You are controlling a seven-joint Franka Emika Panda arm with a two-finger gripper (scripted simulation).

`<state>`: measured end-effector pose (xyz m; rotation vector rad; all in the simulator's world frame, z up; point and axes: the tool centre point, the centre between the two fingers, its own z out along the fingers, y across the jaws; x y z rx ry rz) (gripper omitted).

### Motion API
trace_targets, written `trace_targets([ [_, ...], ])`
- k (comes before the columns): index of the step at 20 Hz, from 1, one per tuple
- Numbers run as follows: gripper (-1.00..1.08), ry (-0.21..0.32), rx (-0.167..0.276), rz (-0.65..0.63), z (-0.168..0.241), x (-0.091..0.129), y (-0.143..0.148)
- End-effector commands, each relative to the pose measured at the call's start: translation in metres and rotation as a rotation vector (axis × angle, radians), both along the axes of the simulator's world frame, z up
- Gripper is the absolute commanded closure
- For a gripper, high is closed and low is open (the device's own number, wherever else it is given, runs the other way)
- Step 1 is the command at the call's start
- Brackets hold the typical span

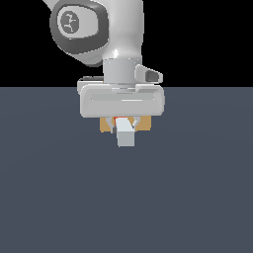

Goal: Insert the peg into the horizontal hole in a box.

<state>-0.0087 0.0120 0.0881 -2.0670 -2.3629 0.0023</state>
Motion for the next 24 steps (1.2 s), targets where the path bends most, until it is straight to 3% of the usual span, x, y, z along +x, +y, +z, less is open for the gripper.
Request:
trace_targets([
  [1,1.08,-0.003,0.000,-0.018,0.005,0.000,0.015],
  [9,1.08,-0.003,0.000,-0.045,0.012,-0.001,0.042],
  [24,1.08,-0.005,0.000,-0.052,0.015,0.003,0.049],
])
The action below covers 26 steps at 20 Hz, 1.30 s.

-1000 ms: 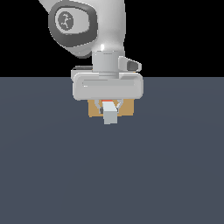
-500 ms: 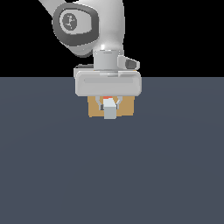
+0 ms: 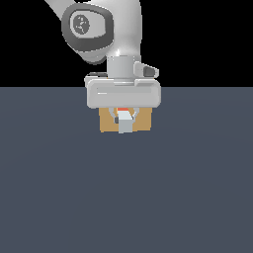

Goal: Insert the peg into the horizontal hole in a box.

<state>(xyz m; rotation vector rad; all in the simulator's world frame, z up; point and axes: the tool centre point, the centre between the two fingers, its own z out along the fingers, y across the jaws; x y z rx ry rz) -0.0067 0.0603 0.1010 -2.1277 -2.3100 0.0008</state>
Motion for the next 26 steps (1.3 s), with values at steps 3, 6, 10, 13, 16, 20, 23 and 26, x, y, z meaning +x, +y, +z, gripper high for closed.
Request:
trace_targets([
  [3,1.08,0.000,0.000,0.000,0.000,0.000,0.001],
  [6,1.08,0.000,0.000,0.000,0.000,-0.001,0.006],
  [10,1.08,-0.001,0.000,0.000,0.000,-0.003,0.025],
  [13,1.08,-0.001,0.000,0.000,0.001,-0.005,0.047],
  [16,1.08,-0.002,0.000,-0.001,0.001,-0.007,0.075],
  [20,1.08,-0.003,0.000,-0.001,0.001,-0.009,0.103],
  [23,1.08,-0.003,0.000,-0.001,0.002,-0.010,0.116],
  [26,1.08,-0.003,0.000,-0.001,0.002,-0.010,0.122],
])
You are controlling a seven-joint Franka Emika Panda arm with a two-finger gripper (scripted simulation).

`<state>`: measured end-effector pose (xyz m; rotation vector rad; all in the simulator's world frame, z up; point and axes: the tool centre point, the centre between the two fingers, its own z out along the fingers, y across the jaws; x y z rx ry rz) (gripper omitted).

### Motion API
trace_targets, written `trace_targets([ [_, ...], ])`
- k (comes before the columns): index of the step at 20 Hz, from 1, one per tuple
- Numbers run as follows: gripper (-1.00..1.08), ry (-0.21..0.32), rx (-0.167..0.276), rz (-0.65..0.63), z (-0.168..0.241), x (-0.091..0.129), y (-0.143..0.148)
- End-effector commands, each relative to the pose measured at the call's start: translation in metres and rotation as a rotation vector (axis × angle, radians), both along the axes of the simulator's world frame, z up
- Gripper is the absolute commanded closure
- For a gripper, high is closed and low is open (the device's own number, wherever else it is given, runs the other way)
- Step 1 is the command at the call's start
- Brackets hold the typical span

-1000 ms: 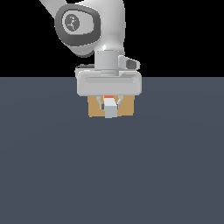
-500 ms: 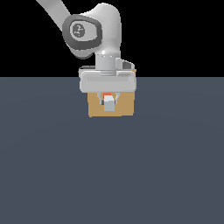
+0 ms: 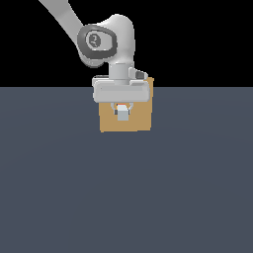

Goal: Insert the peg into the horizontal hole in a box.

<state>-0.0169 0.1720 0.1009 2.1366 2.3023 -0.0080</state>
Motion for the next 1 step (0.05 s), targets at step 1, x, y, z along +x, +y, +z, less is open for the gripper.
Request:
trace_targets([
  [1,1.08,-0.005,0.005,0.006,0.0018,0.0004,0.0110],
])
